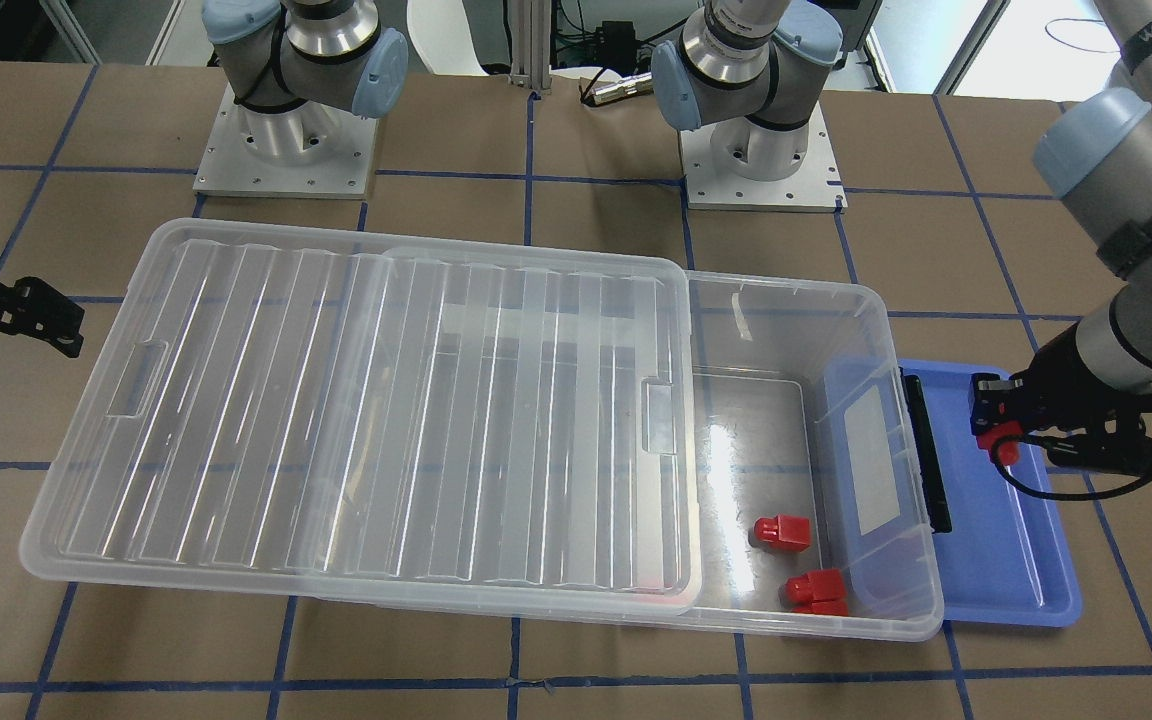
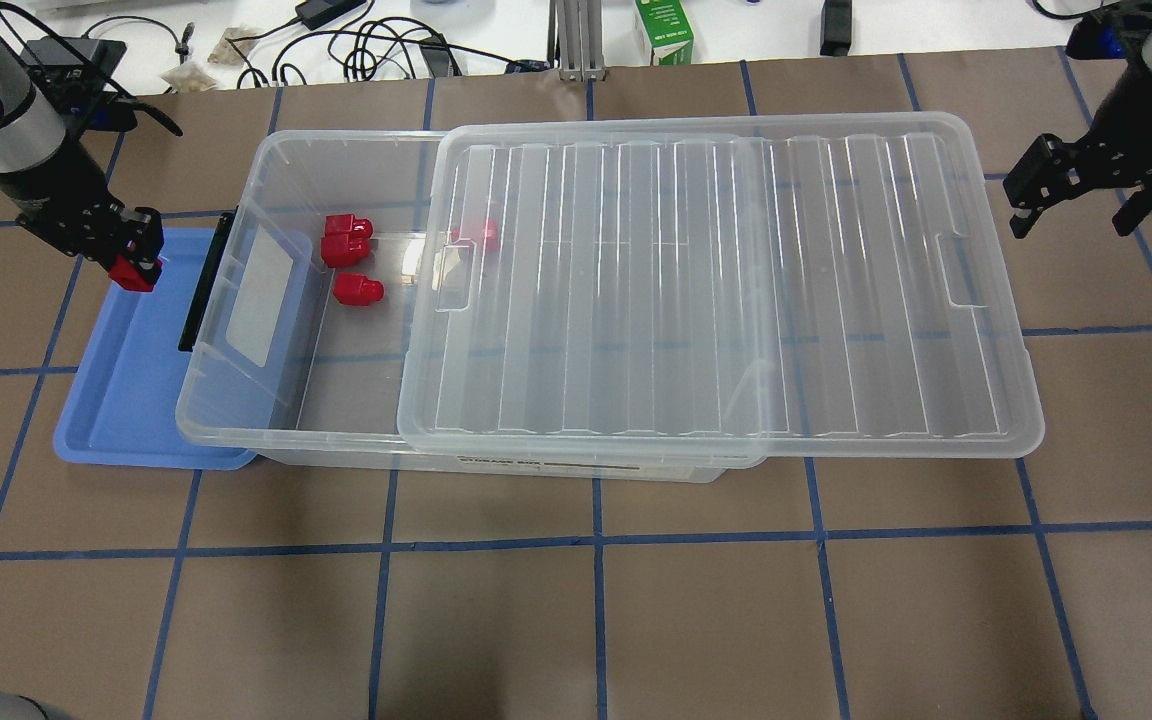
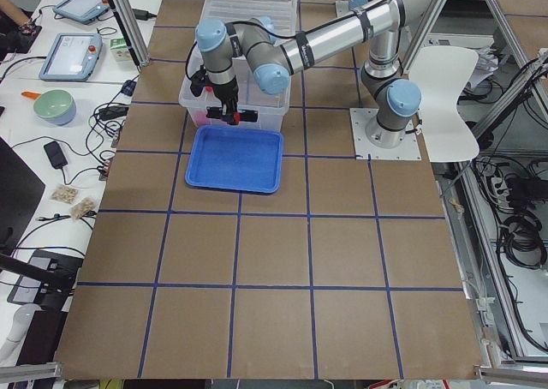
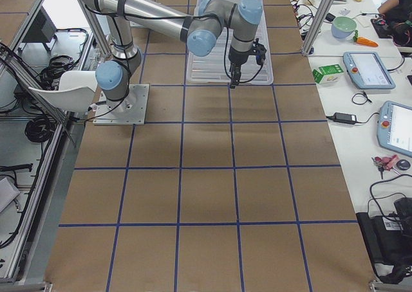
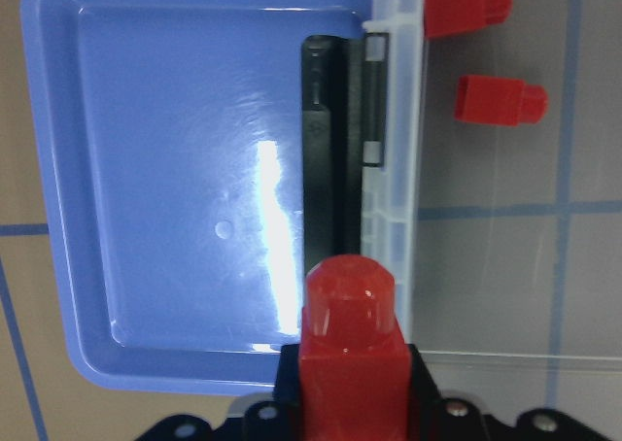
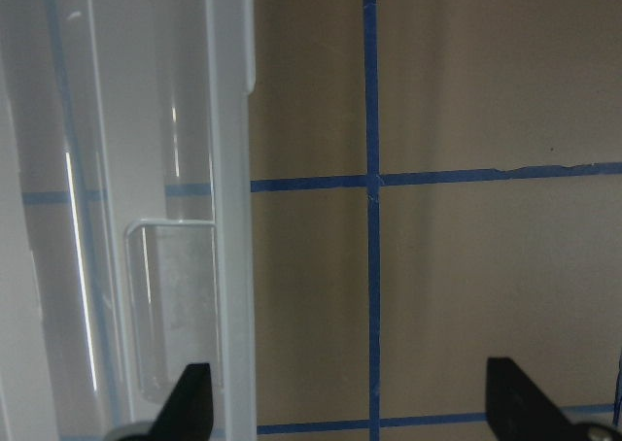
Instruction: Place red block in blue tray from box
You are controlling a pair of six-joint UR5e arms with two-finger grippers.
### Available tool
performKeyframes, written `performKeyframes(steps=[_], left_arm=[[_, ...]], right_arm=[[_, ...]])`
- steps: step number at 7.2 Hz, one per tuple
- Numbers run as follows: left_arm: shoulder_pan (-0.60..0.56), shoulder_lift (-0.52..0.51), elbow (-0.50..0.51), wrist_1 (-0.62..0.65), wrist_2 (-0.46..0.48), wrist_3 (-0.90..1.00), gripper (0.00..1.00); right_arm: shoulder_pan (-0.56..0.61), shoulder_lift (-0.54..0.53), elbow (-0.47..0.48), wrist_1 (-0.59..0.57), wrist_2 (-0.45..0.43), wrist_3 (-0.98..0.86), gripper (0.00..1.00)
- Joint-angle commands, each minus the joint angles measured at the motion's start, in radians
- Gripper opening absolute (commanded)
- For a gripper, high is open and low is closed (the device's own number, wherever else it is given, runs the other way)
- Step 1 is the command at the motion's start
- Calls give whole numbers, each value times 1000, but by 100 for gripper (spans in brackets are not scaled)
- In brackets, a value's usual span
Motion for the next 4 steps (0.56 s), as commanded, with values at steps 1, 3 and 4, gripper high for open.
performKeyframes(steps=[1, 3, 4], left_arm=[[59, -89, -78, 190, -33, 95, 0], [64, -161, -97, 271, -44, 98, 0], [70, -186, -97, 270, -43, 98, 0]], right_arm=[[-7, 10, 39, -11, -9, -27, 100], [-9, 10, 60, -38, -43, -26, 100], [-13, 7, 76, -48, -51, -27, 100]])
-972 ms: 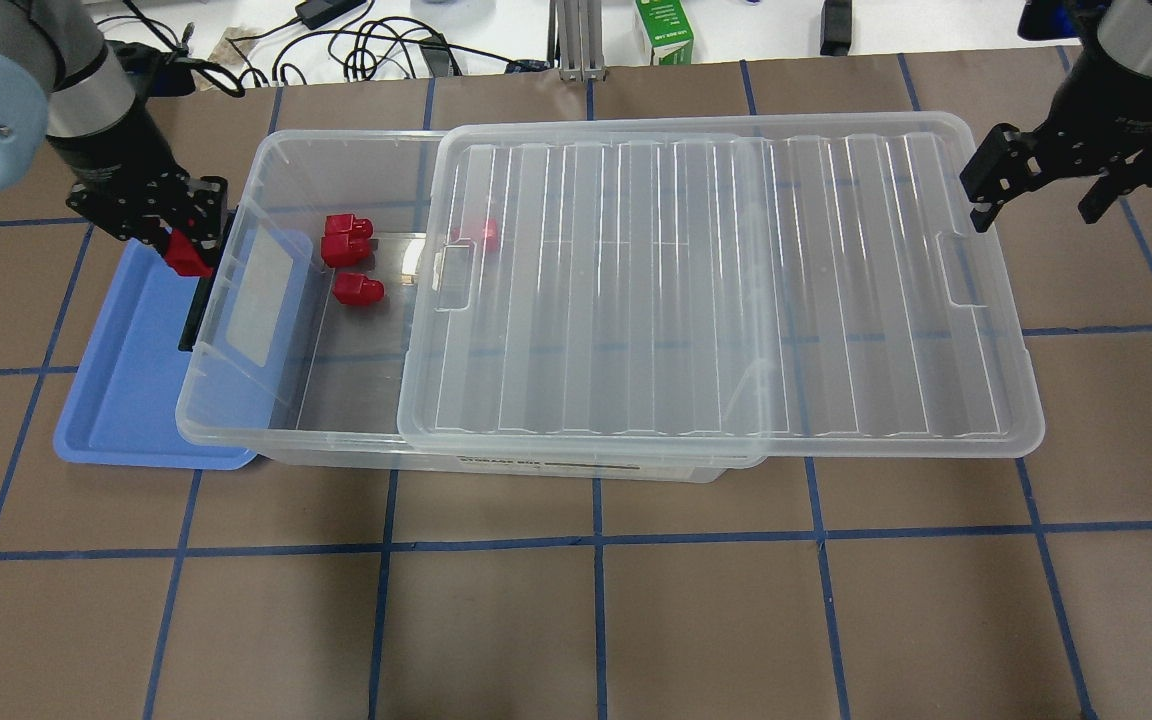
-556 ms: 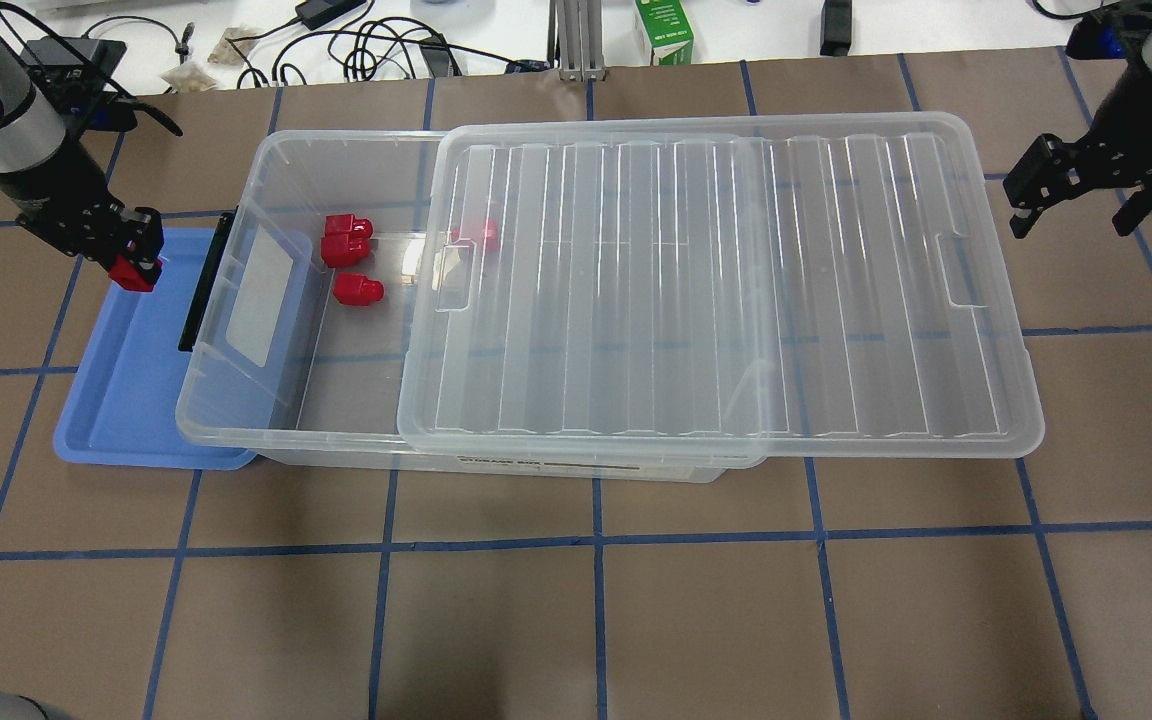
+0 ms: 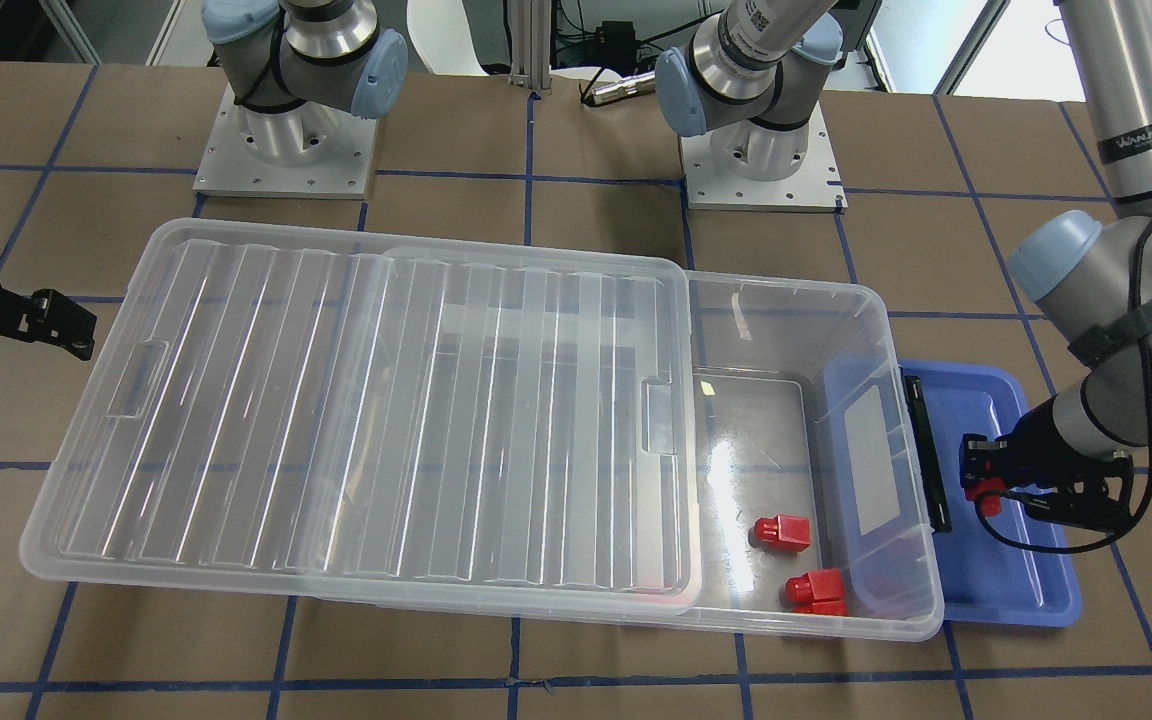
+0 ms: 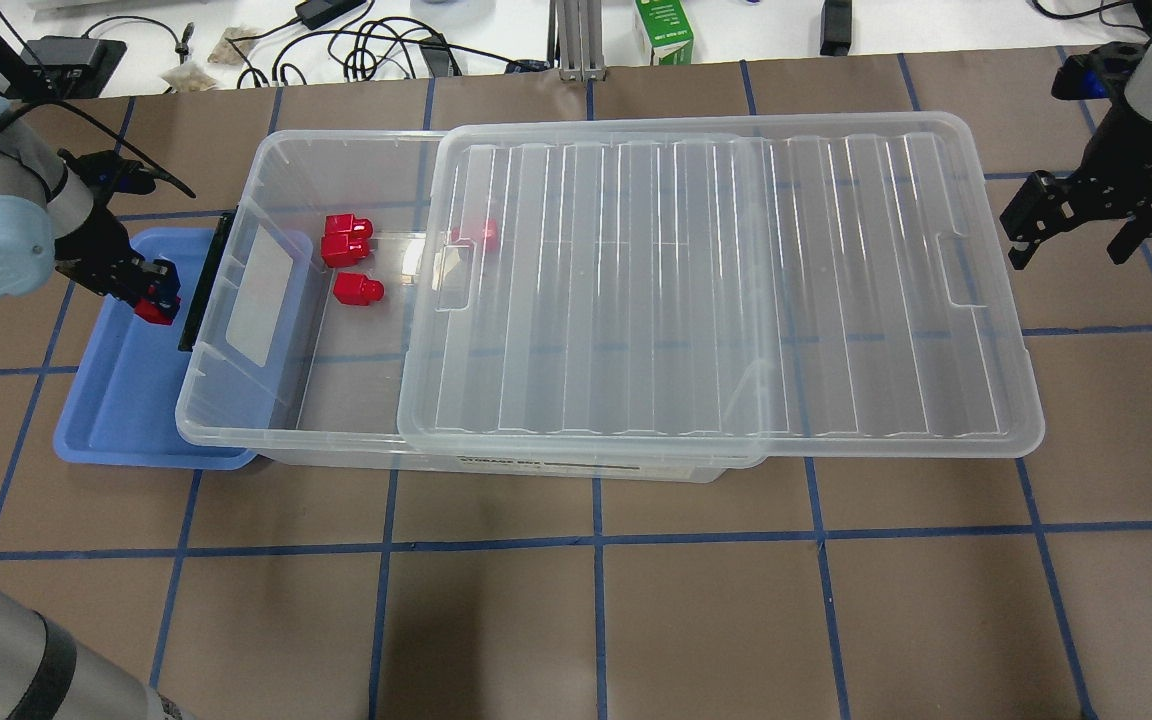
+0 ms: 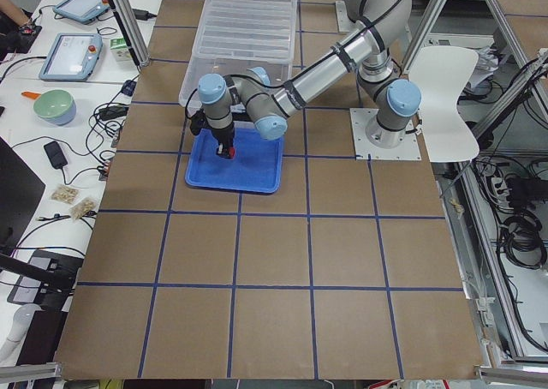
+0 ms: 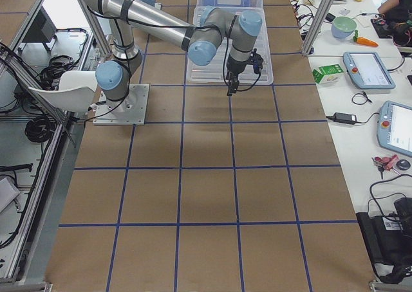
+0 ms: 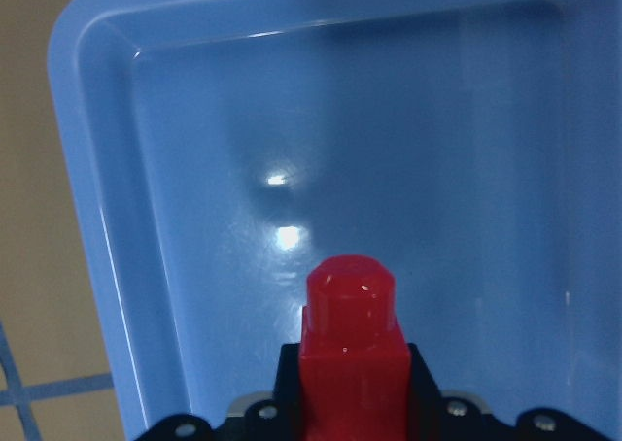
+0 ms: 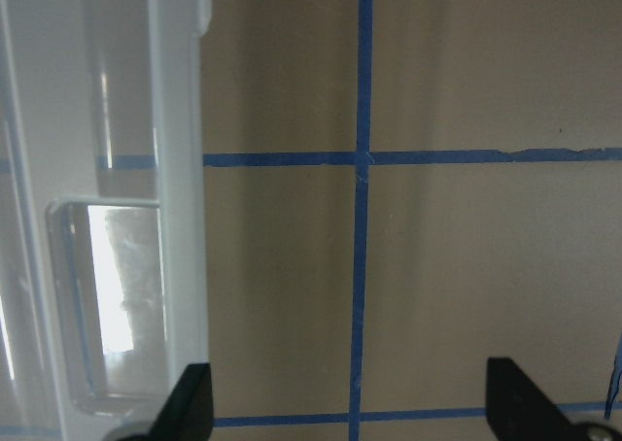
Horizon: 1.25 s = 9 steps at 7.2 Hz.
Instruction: Place red block in blue tray from box
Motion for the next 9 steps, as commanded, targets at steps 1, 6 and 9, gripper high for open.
performKeyframes(steps=[1, 6, 9], left_arm=[[7, -54, -7, 16, 3, 2, 0], [-5, 0, 21, -92, 17, -39, 89], [-24, 129, 108, -316, 18, -72, 89]], right_arm=[[-10, -1, 22, -20, -21, 2, 100], [-13, -13, 83, -81, -3, 14, 100], [43, -11, 80, -101, 14, 17, 100]])
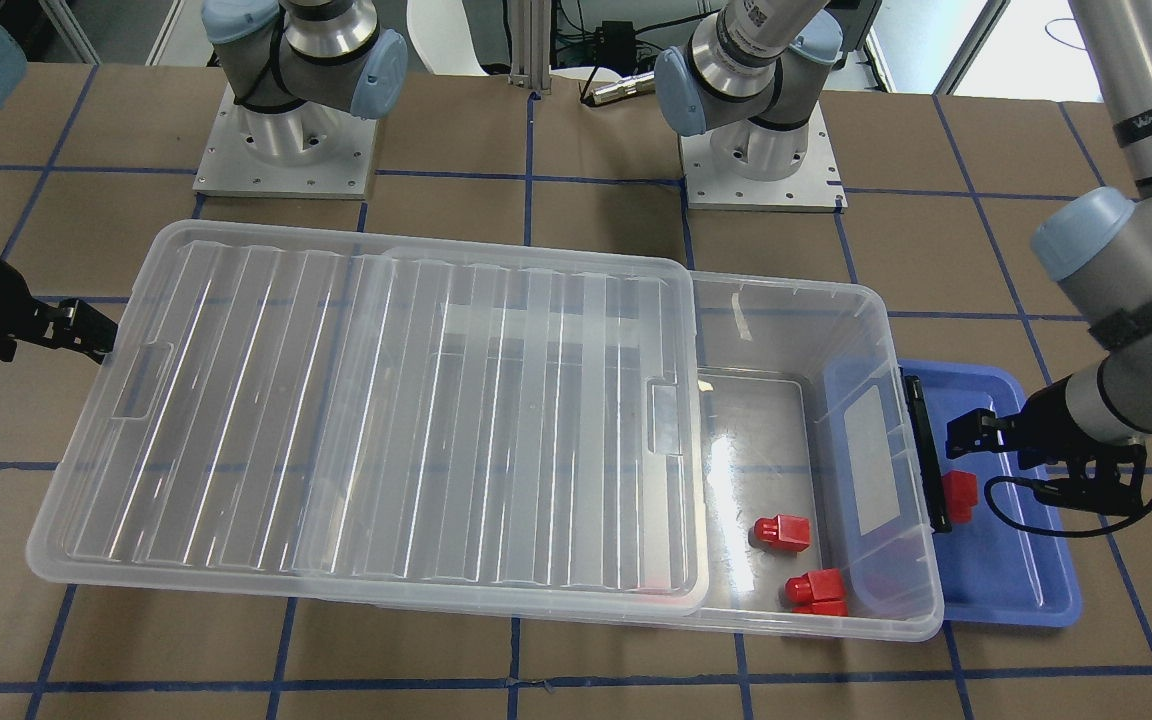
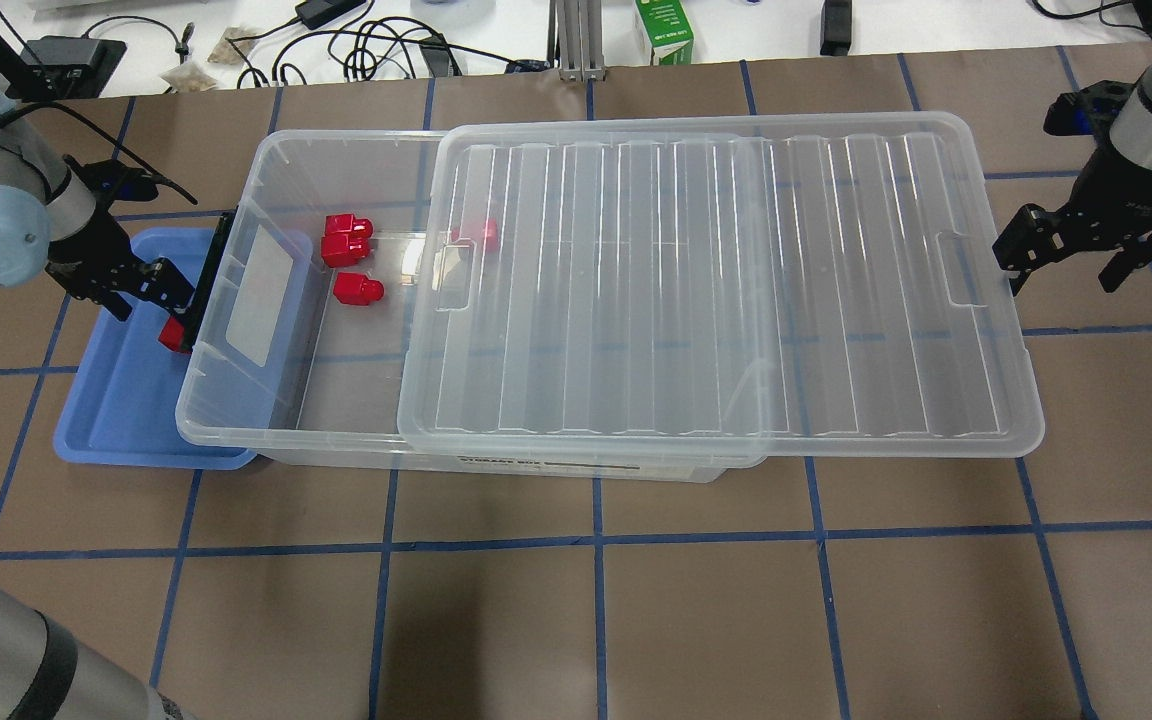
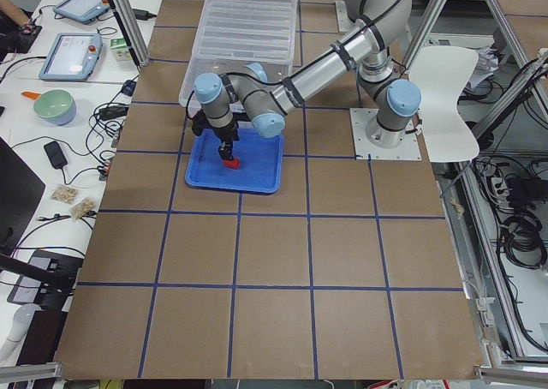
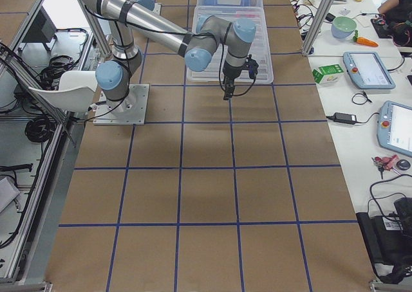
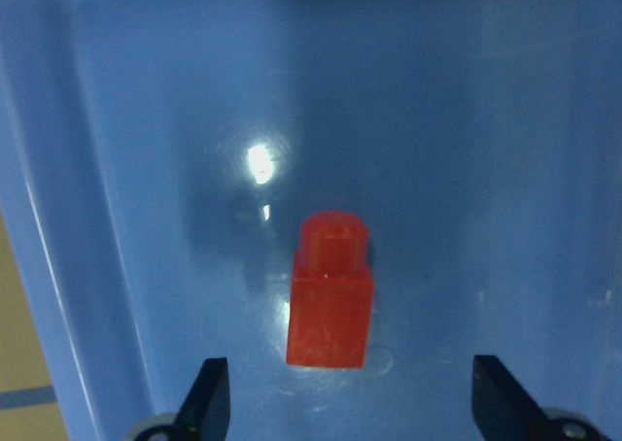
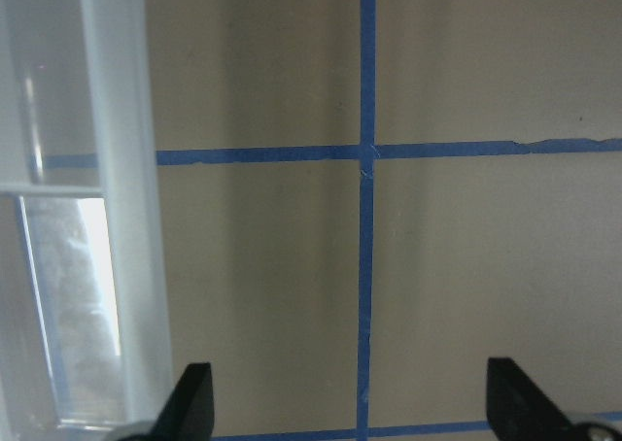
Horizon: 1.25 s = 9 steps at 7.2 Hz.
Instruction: Place red block in blue tray from box
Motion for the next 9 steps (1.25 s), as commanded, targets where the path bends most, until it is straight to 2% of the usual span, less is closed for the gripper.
performKeyframes(steps=[1, 2, 5, 8, 9], left_arm=[[-45, 93, 74, -165, 0, -43, 89], [-90, 128, 97, -220, 0, -76, 89], [-205, 217, 100, -265, 3, -270, 89], [-385, 286, 94, -262, 17, -502, 93], [-442, 308, 86, -260, 17, -584, 99]], right_arm=[[60, 3, 0, -37, 13, 18, 100], [82, 3, 0, -37, 11, 61, 100], [154, 6, -1, -40, 14, 136, 100], [246, 9, 5, -40, 14, 227, 100], [269, 9, 5, -40, 14, 233, 100]])
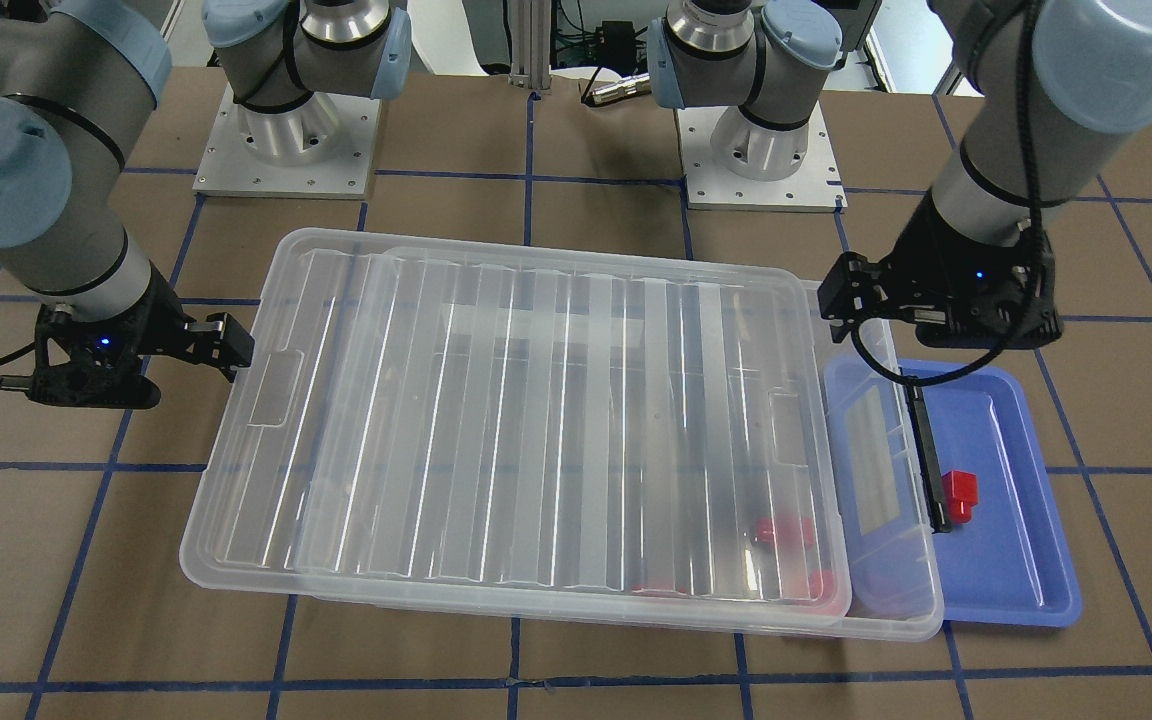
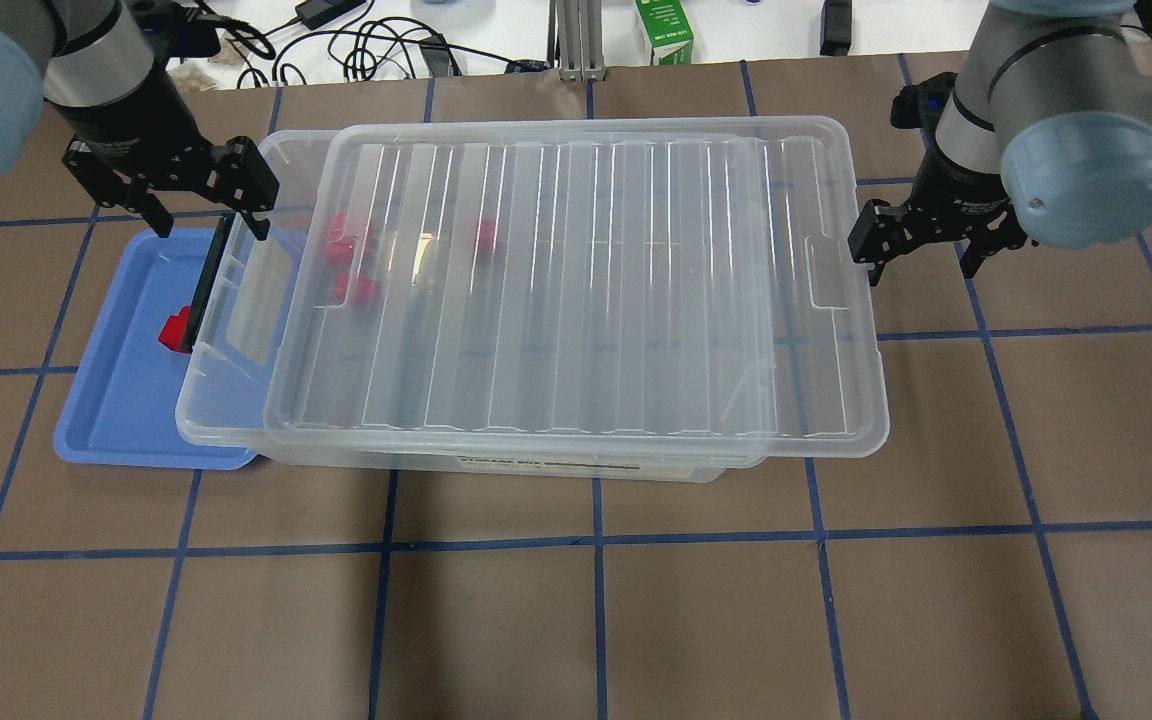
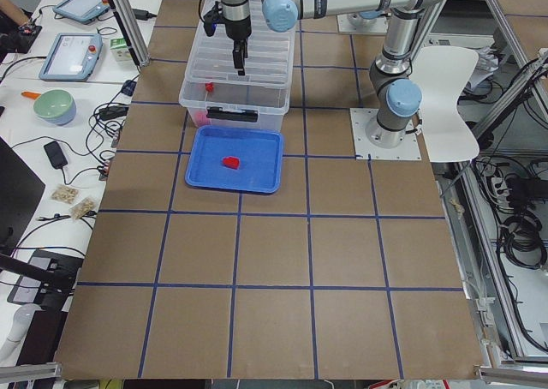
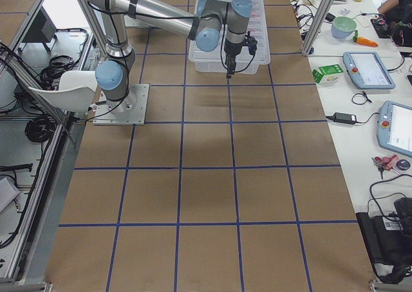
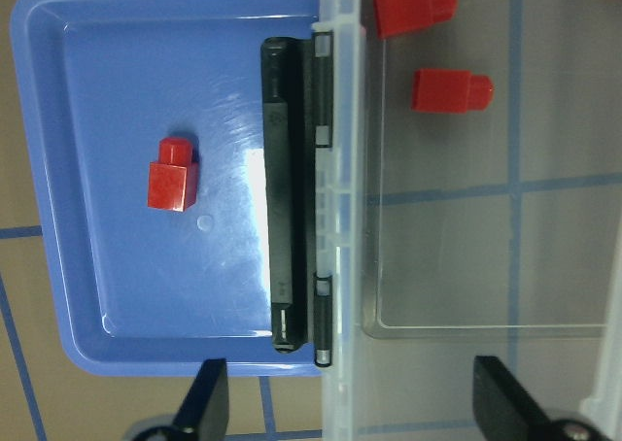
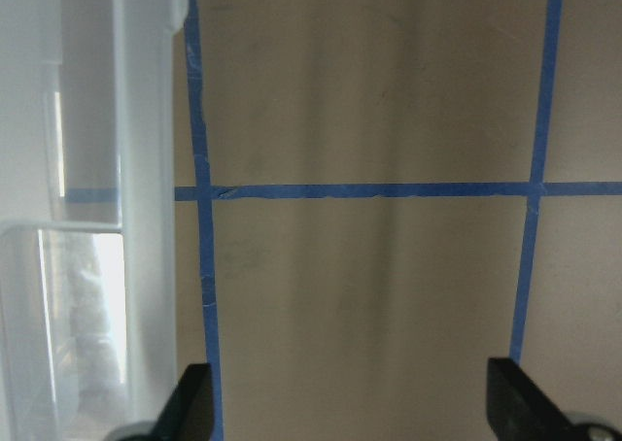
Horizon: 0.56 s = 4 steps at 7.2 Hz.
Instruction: Place red block in blue tray from box
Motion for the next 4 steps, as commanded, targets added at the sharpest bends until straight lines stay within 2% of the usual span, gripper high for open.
performKeyframes(steps=[1, 4], left_arm=[[-91, 50, -8, 0, 0, -116, 100], [-92, 72, -22, 4, -6, -110, 100]], right_arm=[[53, 0, -3, 0, 0, 50, 100], [93, 0, -3, -1, 0, 95, 100]])
